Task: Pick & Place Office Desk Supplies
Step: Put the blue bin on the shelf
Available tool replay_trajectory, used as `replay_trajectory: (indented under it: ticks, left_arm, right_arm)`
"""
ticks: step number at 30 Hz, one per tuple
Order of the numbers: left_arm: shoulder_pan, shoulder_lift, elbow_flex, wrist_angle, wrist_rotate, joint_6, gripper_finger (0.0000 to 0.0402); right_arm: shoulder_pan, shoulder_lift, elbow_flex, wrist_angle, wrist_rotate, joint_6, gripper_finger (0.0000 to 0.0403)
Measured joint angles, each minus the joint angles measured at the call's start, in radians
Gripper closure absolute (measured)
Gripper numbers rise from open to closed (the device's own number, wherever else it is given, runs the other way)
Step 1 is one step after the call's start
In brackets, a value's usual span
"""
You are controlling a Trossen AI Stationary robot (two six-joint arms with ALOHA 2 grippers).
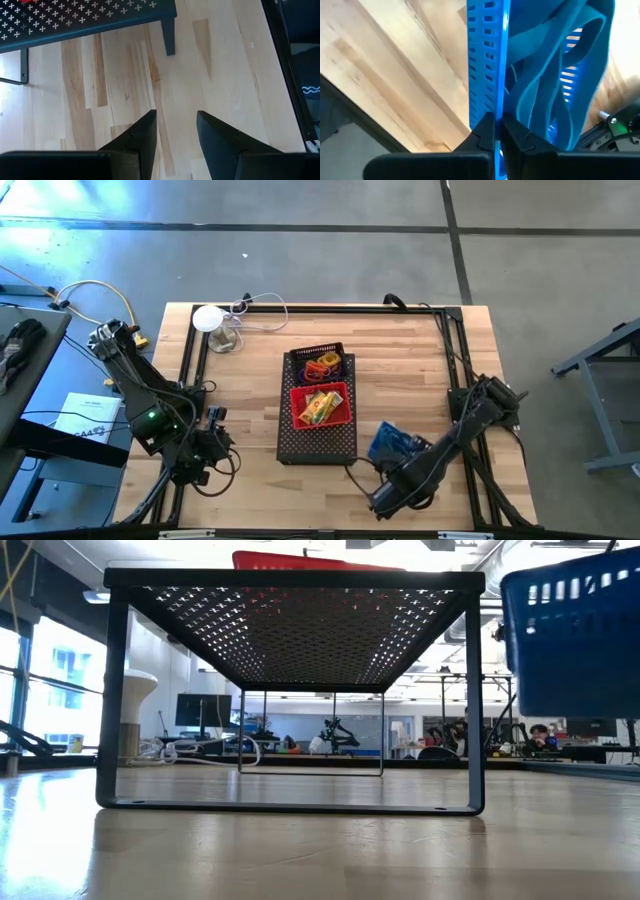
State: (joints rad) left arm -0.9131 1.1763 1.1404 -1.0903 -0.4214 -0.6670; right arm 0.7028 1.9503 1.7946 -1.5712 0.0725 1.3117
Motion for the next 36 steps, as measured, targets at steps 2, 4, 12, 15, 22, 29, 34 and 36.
replay_trajectory:
  ticks: [2,4,12,15,22,29,34,36]
  left_arm:
    - [0.0,0.0,0.0,0.0,0.0,0.0,0.027]
    - [0.0,0.0,0.0,0.0,0.0,0.0,0.027]
    - [0.0,0.0,0.0,0.0,-0.031,0.004,0.027]
    - [0.0,0.0,0.0,0.0,-0.066,0.004,0.027]
    - [0.021,0.0,0.0,0.0,-0.137,0.003,0.027]
    - [0.106,0.0,0.0,0.0,-0.183,0.003,0.027]
    - [0.187,0.0,0.0,0.0,-0.191,0.0,0.027]
    - [0.215,0.0,0.0,0.0,-0.191,-0.025,0.027]
  right_arm:
    - [0.007,0.0,0.0,0.0,-0.011,-0.002,0.04]
    - [0.013,0.0,0.0,0.0,-0.021,-0.011,0.04]
    - [0.018,-0.001,0.0,0.0,-0.014,-0.091,0.0401]
    - [0.018,-0.01,0.0,0.0,0.012,-0.138,0.0401]
    - [0.035,-0.07,0.0,0.0,0.094,-0.237,0.0401]
    - [0.059,-0.089,0.001,-0.001,0.114,-0.347,0.0401]
    - [0.086,-0.098,0.001,0.0,0.158,-0.425,0.0401]
    - [0.1,-0.112,0.001,0.0,0.172,-0.437,0.0401]
